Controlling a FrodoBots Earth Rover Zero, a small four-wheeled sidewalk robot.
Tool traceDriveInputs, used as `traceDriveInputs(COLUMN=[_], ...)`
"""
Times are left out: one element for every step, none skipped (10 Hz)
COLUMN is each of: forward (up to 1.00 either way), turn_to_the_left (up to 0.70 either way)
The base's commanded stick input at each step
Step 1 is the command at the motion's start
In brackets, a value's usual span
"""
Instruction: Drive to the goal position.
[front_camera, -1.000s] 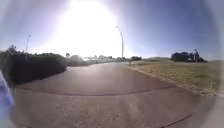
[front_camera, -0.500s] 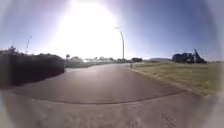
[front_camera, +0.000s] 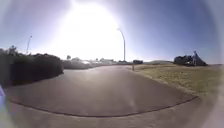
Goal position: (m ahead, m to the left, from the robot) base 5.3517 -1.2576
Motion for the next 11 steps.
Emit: traceDriveInputs(forward=[0.70, 0.70, 0.70, 0.70, 0.70, 0.70, 0.70, 0.70, 0.70, 0.70, 0.70], turn_to_the_left=[0.00, 0.00, 0.00, 0.00, 0.00, 0.00, 0.00, 0.00, 0.00, 0.00, 0.00])
